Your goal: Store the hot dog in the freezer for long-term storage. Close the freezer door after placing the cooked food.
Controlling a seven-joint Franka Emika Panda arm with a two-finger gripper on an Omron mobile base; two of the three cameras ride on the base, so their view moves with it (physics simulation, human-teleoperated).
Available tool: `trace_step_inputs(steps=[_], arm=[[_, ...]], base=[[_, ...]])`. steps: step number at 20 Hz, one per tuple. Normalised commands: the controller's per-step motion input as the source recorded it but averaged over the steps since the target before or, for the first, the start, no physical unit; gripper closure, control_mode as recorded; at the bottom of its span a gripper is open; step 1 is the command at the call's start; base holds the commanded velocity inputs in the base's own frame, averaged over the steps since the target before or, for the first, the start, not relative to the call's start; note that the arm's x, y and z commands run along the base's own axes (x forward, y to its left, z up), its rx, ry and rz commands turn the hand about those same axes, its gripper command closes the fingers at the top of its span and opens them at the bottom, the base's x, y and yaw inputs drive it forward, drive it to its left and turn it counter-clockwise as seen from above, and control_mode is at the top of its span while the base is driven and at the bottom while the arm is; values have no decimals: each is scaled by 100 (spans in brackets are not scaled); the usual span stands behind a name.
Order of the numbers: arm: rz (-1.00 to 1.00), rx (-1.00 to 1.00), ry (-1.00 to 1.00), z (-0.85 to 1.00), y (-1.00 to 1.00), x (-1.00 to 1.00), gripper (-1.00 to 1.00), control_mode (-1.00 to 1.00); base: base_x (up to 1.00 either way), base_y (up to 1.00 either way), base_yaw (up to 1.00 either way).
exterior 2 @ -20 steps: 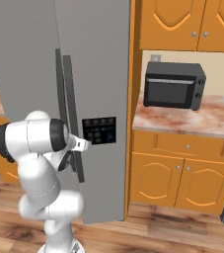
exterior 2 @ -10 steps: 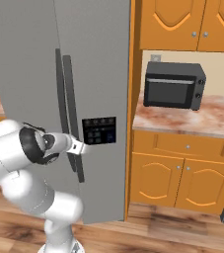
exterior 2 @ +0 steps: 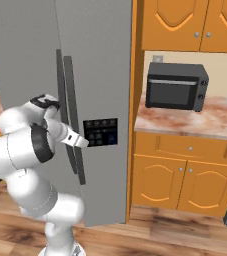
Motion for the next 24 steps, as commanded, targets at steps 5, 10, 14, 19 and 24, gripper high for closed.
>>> trace_step_inputs(steps=[5,10,14,19,24], arm=[[-15,6,7,100,23,0,-100,-100],[-13,0,-1,100,3,-12,-100,-100],[-7,-20,0,100,10,-20,-100,-100],[0,-34,-13,100,21,5,-100,-100],[0,-28,-53,100,20,26,-100,-100]], base=[[0,0,0],[0,0,0],[0,0,0],[0,0,0],[0,0,0]])
